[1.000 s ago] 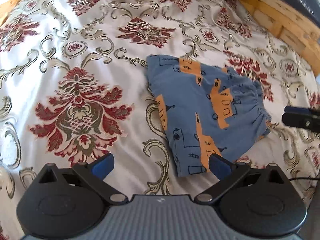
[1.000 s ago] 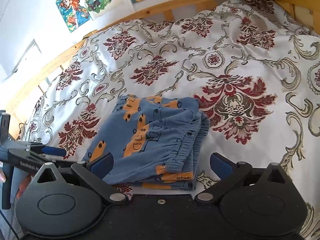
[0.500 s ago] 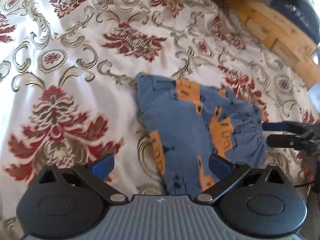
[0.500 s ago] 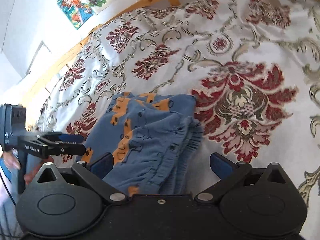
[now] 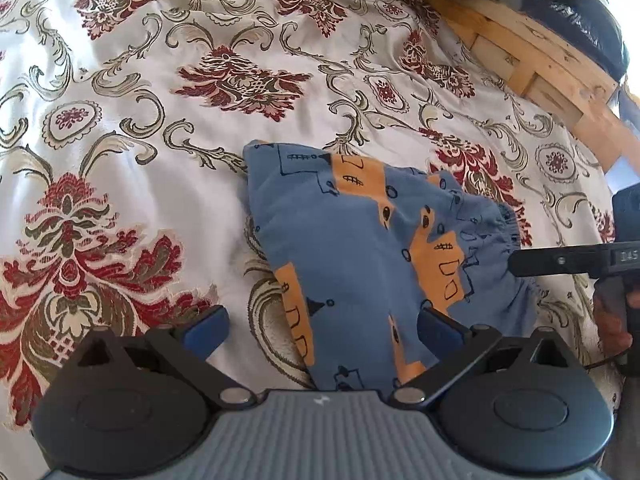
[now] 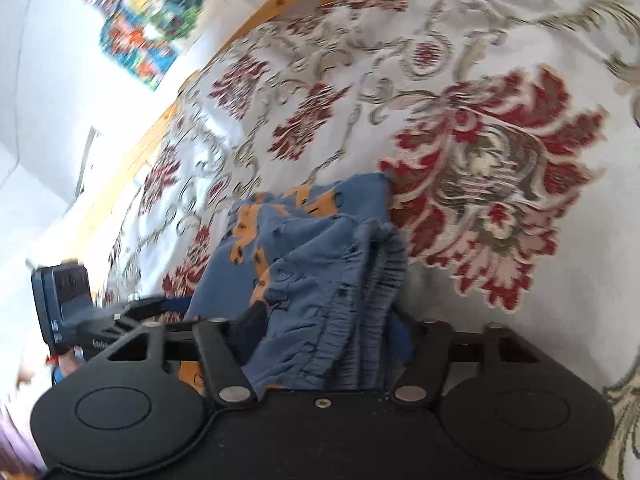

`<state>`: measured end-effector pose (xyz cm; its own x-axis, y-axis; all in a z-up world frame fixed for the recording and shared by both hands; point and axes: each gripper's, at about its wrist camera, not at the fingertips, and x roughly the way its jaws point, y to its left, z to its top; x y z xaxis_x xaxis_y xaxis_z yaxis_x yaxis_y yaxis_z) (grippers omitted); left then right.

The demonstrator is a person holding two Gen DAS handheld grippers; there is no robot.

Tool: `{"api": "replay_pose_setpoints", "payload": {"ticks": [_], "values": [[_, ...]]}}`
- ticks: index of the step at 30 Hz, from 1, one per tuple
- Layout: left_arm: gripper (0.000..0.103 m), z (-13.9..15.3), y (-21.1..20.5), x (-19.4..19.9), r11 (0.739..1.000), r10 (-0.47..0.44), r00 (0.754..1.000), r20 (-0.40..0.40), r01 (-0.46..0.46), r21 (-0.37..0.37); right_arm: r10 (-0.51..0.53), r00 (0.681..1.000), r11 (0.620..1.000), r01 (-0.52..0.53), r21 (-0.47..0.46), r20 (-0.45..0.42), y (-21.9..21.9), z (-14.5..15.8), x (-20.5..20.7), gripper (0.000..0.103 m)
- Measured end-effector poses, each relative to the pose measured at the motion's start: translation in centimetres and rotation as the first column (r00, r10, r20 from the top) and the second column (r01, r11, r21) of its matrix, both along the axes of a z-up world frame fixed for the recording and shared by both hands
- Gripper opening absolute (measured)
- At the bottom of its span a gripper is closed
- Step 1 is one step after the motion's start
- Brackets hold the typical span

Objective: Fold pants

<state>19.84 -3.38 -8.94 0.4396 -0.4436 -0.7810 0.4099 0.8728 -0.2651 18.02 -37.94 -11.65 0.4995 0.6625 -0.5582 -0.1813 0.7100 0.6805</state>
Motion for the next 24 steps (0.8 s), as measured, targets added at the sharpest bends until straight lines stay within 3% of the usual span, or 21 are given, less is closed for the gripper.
{"api": "replay_pose_setpoints", "payload": {"ticks": [2, 6, 10, 13, 17, 24], "values": [[0.097, 0.0, 0.3, 0.2, 1.000, 0.006, 1.000, -0.011, -0.006, -0.010, -0.025, 1.000, 1.000, 0.025, -0.003, -0.018, -0.4, -0.3, 0.0, 0.044], [0.089, 0.2, 0.7, 0.7, 0.999, -0.012, 0.999, -0.053, 0.010, -0.038, -0.011, 1.000, 0.998, 0.011, -0.061, 0.002, 0.3, 0.0, -0.2, 0.041], [0.071, 0.1, 1.7, 1.3, 0.997, 0.006, 0.995, -0.101, -0.014, -0.079, -0.029, 1.000, 0.998, 0.029, -0.049, -0.008, 0.2, -0.1, -0.2, 0.036], [0.051, 0.0, 2.1, 1.6, 0.990, -0.015, 0.988, -0.156, -0.007, -0.143, -0.032, 0.999, 0.998, 0.032, -0.061, 0.003, 0.5, 0.2, -0.5, 0.034], [0.046, 0.2, 1.9, 1.3, 0.993, -0.025, 0.989, -0.146, 0.007, -0.119, -0.041, 0.999, 0.998, 0.042, -0.055, 0.005, 0.6, 0.4, -0.7, 0.031], [0.042, -0.1, 2.0, 1.8, 0.991, 0.013, 0.981, -0.195, -0.038, -0.126, -0.061, 0.998, 0.998, 0.061, -0.027, -0.018, 0.1, -0.1, -0.6, 0.031]]}}
